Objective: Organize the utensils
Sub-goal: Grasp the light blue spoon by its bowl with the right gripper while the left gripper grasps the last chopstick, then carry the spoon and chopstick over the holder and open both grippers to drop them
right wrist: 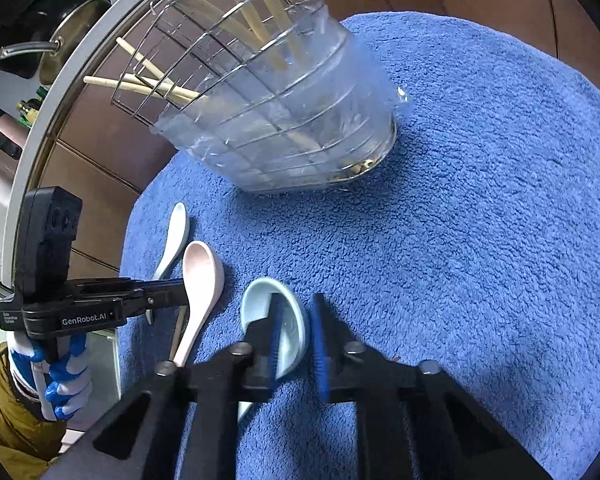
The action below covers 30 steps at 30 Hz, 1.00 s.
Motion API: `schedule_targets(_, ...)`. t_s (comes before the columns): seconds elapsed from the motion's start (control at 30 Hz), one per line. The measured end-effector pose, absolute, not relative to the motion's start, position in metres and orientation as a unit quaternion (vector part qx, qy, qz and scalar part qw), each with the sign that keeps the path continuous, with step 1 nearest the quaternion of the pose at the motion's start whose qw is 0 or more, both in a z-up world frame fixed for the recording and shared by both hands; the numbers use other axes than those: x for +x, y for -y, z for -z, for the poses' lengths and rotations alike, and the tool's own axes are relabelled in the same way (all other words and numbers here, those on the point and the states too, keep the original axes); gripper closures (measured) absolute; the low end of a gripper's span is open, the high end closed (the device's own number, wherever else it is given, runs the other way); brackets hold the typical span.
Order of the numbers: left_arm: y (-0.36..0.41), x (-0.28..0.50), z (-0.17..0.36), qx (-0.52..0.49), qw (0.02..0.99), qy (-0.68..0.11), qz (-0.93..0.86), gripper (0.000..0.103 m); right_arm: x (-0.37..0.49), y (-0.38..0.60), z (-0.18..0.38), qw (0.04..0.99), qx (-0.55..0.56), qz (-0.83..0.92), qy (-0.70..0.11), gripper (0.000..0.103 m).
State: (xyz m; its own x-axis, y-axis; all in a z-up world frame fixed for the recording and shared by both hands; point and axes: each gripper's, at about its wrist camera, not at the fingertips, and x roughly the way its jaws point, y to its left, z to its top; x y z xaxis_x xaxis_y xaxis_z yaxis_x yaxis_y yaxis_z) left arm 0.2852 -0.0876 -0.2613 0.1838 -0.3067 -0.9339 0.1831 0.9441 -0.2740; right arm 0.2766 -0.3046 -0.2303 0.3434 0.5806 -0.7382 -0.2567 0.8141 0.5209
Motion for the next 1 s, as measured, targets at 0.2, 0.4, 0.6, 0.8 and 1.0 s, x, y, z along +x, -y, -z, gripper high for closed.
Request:
schedule_targets(0.2, 0.102, 0.277, 0.261, -0.029, 0.784, -0.601, 0.15, 0.097, 0.256, 0.303, 0.21, 0.831, 0.135, -0.237, -0.485, 0.094)
schedule_targets(0.4, 0.093, 0.263, 0.258, -0.034, 0.803, -0.576, 0.151, 0.099, 0.227, 0.3, 0.184, 0.858, 0.11, -0.218, -0.453, 0.094)
schedule_targets(0.6, 0.079, 0.227, 0.229, -0.04, 0.838, -0.515, 0.173, 0.099, 0.196, 0.296, 0.158, 0.881, 0.097, -0.205, -0.415, 0.094)
schedule_targets(0.8, 0.063, 0.197, 0.195, -0.043, 0.869, -0.453, 0.196, 0.099, 0.169, 0.292, 0.14, 0.895, 0.089, -0.194, -0.39, 0.094)
schedule_targets(1.0, 0.057, 0.17, 0.14, -0.05, 0.903, -0.37, 0.213, 0.099, 0.15, 0.283, 0.107, 0.919, 0.061, -0.172, -0.351, 0.094)
